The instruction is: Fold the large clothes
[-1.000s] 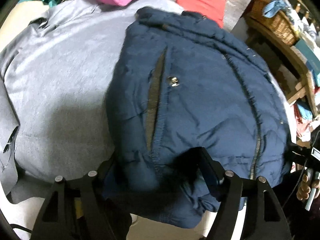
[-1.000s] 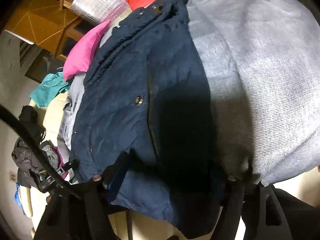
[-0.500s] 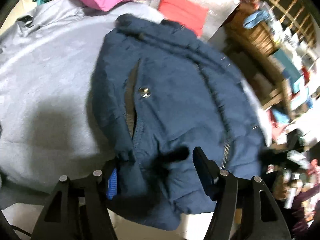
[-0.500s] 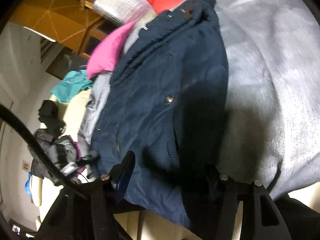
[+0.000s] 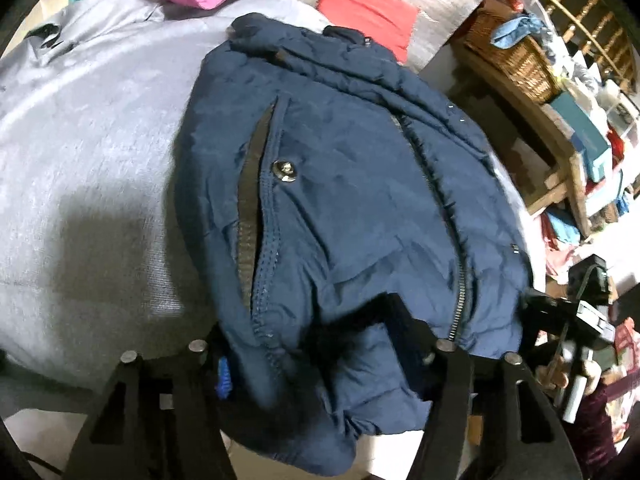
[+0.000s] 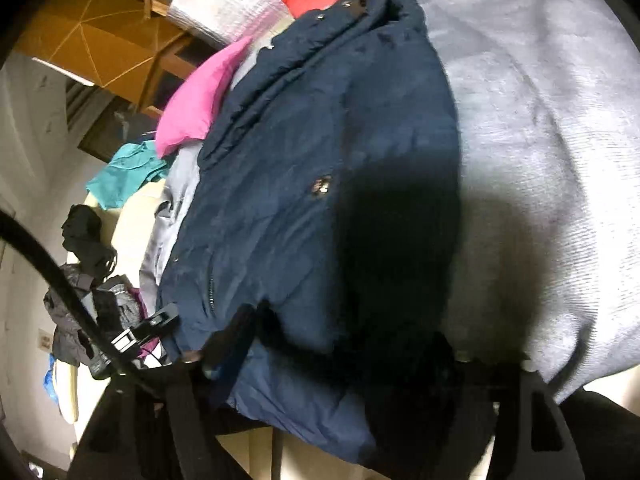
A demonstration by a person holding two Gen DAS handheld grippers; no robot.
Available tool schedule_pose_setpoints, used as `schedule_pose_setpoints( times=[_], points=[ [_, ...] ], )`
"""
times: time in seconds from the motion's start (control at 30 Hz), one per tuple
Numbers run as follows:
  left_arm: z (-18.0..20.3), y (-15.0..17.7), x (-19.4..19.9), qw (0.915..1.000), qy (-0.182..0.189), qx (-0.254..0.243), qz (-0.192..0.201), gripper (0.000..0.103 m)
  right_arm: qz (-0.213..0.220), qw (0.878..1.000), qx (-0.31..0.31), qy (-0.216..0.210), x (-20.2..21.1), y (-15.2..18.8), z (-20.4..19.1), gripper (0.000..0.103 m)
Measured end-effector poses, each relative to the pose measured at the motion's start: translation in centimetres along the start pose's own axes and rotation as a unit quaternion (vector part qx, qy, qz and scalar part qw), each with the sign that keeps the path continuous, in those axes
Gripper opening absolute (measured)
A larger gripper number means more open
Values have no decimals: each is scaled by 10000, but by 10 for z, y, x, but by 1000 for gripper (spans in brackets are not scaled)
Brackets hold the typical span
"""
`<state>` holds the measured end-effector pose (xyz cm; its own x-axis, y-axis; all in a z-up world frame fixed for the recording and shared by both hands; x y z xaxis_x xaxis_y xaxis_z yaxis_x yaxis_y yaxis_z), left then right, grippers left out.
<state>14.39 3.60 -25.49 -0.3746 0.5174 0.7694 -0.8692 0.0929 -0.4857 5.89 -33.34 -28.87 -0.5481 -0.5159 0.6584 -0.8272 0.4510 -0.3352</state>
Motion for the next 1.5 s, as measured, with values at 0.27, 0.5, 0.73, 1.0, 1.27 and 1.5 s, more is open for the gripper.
schedule_pose_setpoints(
  times=[0.27,0.5,0.73,1.0,1.27,1.5],
  points=[
    [18,7,-17,9970,-330,-690,-97,91,-42,9956,-706,-622,4,-5,22,82],
    [11,7,-15,9986,-160,-508,-23,91,20,9955,-662,-681,4,-3,23,84],
    [5,9,-9,9986,-262,-461,76,69,-66,9959,-597,-676,3,-3,21,83],
    [-3,9,3,9984,-339,-394,230,41,-77,9992,-382,-87,7,1,13,44],
    [-2,6,5,9992,-148,-274,244,46,367,9956,464,-722,27,5,-23,52],
    [5,10,-3,9988,-167,-439,157,52,-117,9987,436,-224,0,8,-16,73]
  ],
)
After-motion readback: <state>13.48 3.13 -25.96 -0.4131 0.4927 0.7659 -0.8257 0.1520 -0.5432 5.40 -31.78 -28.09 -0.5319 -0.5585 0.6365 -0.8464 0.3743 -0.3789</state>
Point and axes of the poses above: each gripper's, at about its wrist camera, not at the fingertips, and x roughly against the way its jaws point, z to its right, y to its underside, the point moved 1 cm from there along -x, roughly the way its jaws point
